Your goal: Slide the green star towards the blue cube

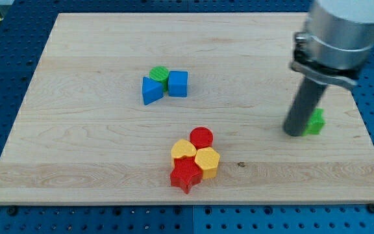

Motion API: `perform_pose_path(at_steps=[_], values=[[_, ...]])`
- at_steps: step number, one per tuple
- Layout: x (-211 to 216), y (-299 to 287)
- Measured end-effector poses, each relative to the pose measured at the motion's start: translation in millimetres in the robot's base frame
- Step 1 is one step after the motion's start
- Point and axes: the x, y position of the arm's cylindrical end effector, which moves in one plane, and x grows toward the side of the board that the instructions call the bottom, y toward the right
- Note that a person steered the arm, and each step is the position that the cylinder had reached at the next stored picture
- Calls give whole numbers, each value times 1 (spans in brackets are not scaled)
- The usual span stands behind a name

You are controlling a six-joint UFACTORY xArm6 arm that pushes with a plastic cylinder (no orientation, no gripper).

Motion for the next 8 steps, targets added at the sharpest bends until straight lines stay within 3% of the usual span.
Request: perform_pose_path(at_steps=[2,3,4,5,6,7,8], values=[[48,109],[23,138],[-32,138],[-43,106],[-39,97],[-39,138],[-9,157]])
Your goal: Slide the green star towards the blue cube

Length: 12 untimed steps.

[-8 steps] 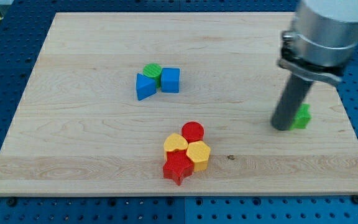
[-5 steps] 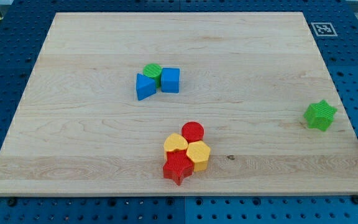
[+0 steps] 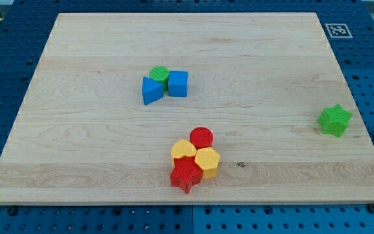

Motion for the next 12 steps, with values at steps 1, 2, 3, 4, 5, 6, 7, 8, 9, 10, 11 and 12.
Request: perform_pose_path(at_steps=[1,2,3,4,5,6,7,8,9,10,11,12], values=[[12,-21],[12,-72],[12,-131],[12,-139],[-6,-88],[-23,-54],[-33,-74],[-34,-119],[-29,-159],[-27,-186],[-27,-160],[-15,-119]])
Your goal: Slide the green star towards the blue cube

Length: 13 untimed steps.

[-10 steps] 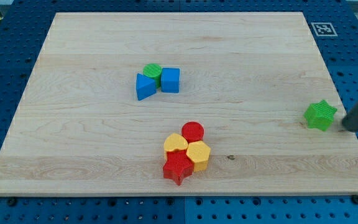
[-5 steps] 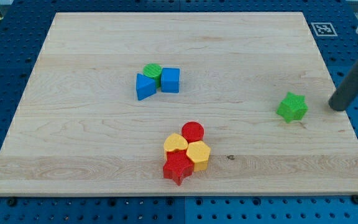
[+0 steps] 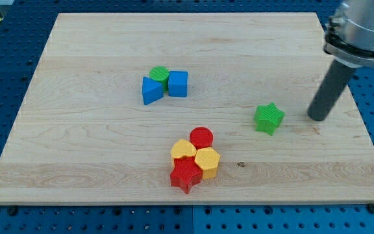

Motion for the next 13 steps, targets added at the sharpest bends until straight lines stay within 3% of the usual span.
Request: perform_pose_path(at_steps=[2,4,5,6,8,9,10,13], values=[[24,-50],[16,-176],[3,-176],[-3,-125],[28,-55],[5,-24],[-32,-29],[-34,-162]])
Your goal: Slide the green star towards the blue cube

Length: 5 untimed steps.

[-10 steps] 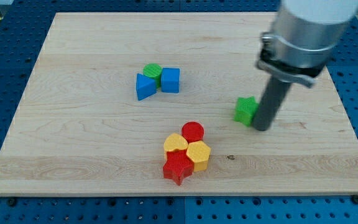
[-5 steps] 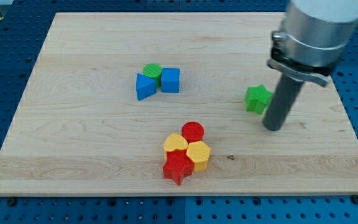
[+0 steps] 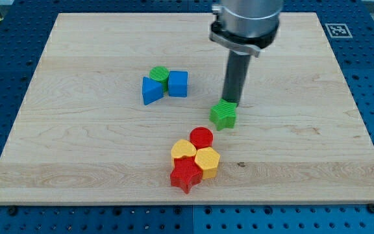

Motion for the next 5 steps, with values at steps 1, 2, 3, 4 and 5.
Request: perform_pose_path(at_steps=[1,2,3,4,5], values=[[-5,23],[-7,87],[14,115],[50,115],[52,82]])
